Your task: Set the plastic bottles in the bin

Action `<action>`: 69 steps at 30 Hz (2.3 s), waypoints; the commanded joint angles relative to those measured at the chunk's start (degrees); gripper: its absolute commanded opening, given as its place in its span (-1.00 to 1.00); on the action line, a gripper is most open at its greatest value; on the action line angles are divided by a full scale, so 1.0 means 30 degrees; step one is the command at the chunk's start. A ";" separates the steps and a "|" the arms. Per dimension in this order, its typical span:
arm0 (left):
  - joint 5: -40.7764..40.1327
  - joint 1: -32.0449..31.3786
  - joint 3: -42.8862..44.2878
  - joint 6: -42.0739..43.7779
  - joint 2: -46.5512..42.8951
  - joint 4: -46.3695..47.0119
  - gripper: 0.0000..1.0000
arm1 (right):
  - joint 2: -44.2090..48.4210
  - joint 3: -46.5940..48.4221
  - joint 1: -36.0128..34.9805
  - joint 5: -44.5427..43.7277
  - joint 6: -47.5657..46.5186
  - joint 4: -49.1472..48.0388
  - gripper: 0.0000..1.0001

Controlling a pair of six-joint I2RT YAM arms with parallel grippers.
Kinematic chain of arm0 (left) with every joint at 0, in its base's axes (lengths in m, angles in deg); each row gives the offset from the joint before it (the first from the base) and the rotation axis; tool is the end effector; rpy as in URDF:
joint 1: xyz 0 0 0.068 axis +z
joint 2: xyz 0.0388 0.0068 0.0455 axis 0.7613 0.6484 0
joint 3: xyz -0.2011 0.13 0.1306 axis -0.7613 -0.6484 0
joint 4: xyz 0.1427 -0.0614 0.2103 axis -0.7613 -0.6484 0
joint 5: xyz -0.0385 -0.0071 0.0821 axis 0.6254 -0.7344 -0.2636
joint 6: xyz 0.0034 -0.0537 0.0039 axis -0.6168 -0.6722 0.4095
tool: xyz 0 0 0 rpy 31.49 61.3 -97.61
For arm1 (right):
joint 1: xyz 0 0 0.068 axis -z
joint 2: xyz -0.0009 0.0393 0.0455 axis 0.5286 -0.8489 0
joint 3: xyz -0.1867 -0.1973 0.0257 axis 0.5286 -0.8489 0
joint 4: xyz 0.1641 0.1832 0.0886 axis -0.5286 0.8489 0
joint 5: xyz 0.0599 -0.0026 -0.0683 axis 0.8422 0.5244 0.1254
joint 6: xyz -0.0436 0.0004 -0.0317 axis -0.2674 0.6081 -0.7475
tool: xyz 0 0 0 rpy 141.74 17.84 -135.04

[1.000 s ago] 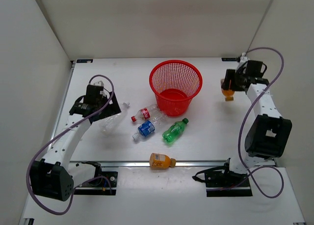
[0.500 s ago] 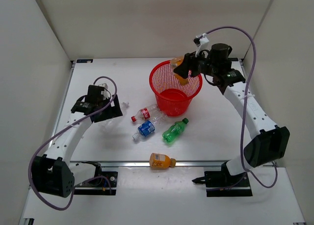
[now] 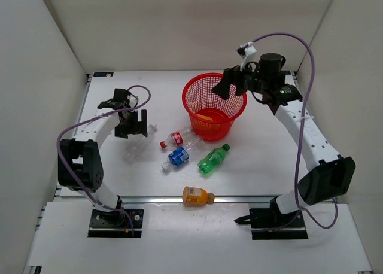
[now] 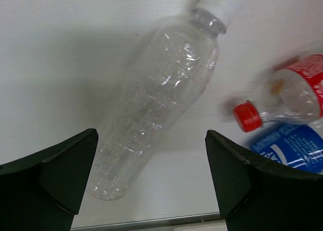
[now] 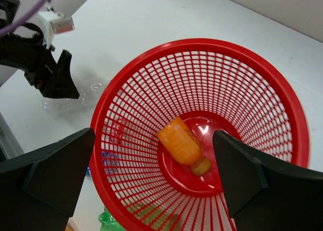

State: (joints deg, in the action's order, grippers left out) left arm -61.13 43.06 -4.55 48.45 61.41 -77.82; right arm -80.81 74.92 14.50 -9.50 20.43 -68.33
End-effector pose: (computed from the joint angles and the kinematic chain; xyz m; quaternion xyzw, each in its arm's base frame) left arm 0.3105 -0.0378 0.2335 -0.0136 0.9828 -0.0561 0.1757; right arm 0.3238 0.1210 0.4047 -0.2477 0.7660 0.3211 0.4988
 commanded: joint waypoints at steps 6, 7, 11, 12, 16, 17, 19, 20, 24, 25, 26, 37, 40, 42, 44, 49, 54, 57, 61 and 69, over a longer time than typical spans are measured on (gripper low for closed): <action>0.0919 -0.0519 -0.2043 0.0766 0.0377 0.1442 0.97 | 0.4594 -0.4277 0.3014 -0.0403 0.0938 -0.0529 0.98; 0.0831 -0.0463 -0.2190 0.0474 0.0551 0.1620 0.97 | 0.5496 -0.4723 0.3397 -0.0344 0.1434 -0.0530 0.98; -0.0713 -0.0578 -0.2456 0.0588 0.0963 0.1623 0.98 | 0.8398 -0.8152 0.5771 0.0444 0.2143 -0.1147 0.99; -0.1070 -0.0898 -0.2252 0.0473 0.1340 0.1419 0.95 | 0.9131 -0.8735 0.6673 0.0303 0.2142 -0.0536 0.98; -0.1220 -0.1311 -0.1869 0.0238 0.1900 0.1387 0.55 | 1.1094 -1.0787 0.7911 -0.1042 0.2229 0.0697 0.98; -0.1220 -0.1254 -0.1782 0.0092 0.1726 0.1446 0.41 | 1.1652 -1.1343 0.7941 -0.1656 0.1969 0.0787 0.98; -0.1220 -0.1167 -0.1635 -0.0112 0.1085 0.1125 0.33 | 1.2505 -1.1845 0.7680 -0.2683 0.1908 0.1954 0.98; -0.1800 -0.1223 -0.1373 -0.0230 0.0442 0.0921 0.23 | 1.2797 -1.2079 0.7678 -0.3586 0.1733 0.2279 0.98; -0.2944 -0.0843 0.0380 -0.0698 -0.2110 0.0568 0.14 | 1.4203 -1.2959 0.7326 -0.6781 0.1674 0.5027 0.98; -0.3181 -0.0872 0.1431 -0.0874 -0.3013 0.0509 0.11 | 1.4439 -1.3395 0.7326 -0.7079 0.1528 0.5703 0.98; -0.3560 -0.1191 0.1819 -0.1253 -0.3805 0.0973 0.05 | 1.4818 -1.3631 0.7384 -0.7111 0.1614 0.6145 0.98; -0.5997 -0.8606 0.3080 -0.3888 -0.5402 1.3015 -0.02 | 1.5847 -1.4923 0.3082 -0.9629 0.2961 0.6881 0.98; -0.5701 -0.9918 0.3257 -0.3955 -0.3966 1.6461 -0.10 | 1.5758 -1.5215 0.2347 -0.9225 0.3518 0.6415 0.98; -0.6287 -1.0974 0.4219 -0.3546 -0.2708 1.7498 -0.01 | 1.5848 -1.5565 0.2199 -0.7936 0.4220 0.5861 0.98; -0.6376 -1.1447 0.5157 -0.3249 -0.0921 1.8172 0.04 | 1.6110 -1.6383 0.1995 -0.6327 0.4950 0.5156 0.98; -0.6814 -1.2267 0.4962 -0.3746 0.0436 1.8613 0.56 | 1.6053 -1.7879 0.0009 -0.6635 0.6531 0.3397 0.98; -0.5272 -1.2358 0.2442 -0.3833 -0.1143 1.9495 0.98 | 1.4214 -1.8175 -0.3070 -0.8952 0.7531 0.2138 1.00; -0.5173 -1.2707 0.1505 -0.3574 -0.2517 1.8793 0.97 | 1.2719 -1.7708 -0.4916 -1.0533 0.8204 0.1142 0.98; -0.4423 -1.2681 -0.0133 -0.4125 -0.5096 1.6279 0.97 | 1.0404 -1.7033 -0.6996 -1.3053 0.9929 0.0173 0.98; -0.5321 -1.0457 -0.6752 -0.7870 -1.3292 0.7723 0.98 | 0.7822 -1.6621 -0.9281 -1.6922 1.4617 -0.2544 1.00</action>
State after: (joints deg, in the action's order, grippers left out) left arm -76.43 8.92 -18.56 30.68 27.09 -39.74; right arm -56.09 24.04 -11.46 -53.25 56.50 -68.72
